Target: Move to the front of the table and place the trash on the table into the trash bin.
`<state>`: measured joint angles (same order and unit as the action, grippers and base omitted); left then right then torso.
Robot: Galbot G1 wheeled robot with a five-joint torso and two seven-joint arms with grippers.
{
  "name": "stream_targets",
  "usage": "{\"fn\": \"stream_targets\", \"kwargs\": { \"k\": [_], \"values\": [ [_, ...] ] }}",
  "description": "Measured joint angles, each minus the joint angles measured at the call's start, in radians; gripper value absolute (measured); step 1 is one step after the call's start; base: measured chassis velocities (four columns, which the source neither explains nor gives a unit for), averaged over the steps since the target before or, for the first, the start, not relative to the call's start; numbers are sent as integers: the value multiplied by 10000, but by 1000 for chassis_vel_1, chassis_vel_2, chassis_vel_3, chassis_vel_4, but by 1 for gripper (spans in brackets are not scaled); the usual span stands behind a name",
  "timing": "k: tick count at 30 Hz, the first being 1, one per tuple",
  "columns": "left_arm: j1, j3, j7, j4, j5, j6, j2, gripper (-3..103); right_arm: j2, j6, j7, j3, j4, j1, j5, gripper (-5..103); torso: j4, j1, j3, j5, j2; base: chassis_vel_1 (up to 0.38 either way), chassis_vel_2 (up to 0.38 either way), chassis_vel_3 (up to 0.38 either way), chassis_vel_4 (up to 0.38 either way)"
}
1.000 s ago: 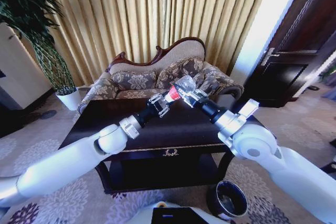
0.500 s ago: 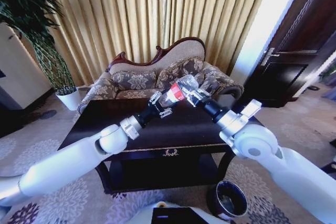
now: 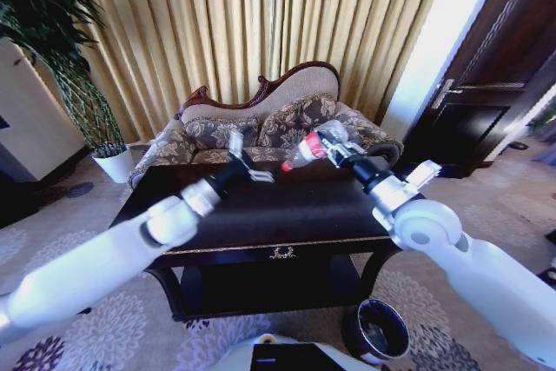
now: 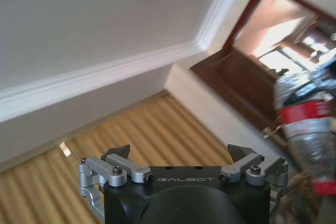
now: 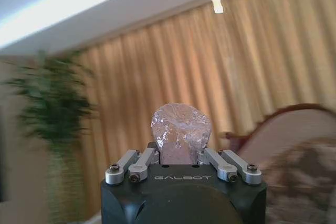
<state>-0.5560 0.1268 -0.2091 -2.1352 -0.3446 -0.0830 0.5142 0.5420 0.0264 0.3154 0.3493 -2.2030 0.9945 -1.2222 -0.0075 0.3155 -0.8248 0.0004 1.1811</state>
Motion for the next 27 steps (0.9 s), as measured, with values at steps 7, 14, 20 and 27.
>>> {"fn": "stream_targets", "kwargs": {
  "k": [7,14,20,27],
  "values": [
    [-2836,-4314,-1792,-627,-2266,1633,-189,100,-514,554,1462,1559,76,1037,293,27,-1,0,1,-5,1,0,0,0,0],
    [-5363,-7826,-2104,-1372,-3743,2901,698,100,-692,1164,2003,3437,-525,2484,168,27,-2,0,1,-3,2,0,0,0,0],
    [-7650,-10848,-2156,-1846,-4560,3654,1969,100,-478,1756,2264,4749,-1145,3951,409,27,6,-1,2,-8,2,0,0,0,0],
    [-8711,-13132,-1009,-1862,-5420,4237,3004,100,452,1937,2197,6497,-1848,6216,1145,27,0,0,2,-2,2,0,0,0,0]
  ]
}}
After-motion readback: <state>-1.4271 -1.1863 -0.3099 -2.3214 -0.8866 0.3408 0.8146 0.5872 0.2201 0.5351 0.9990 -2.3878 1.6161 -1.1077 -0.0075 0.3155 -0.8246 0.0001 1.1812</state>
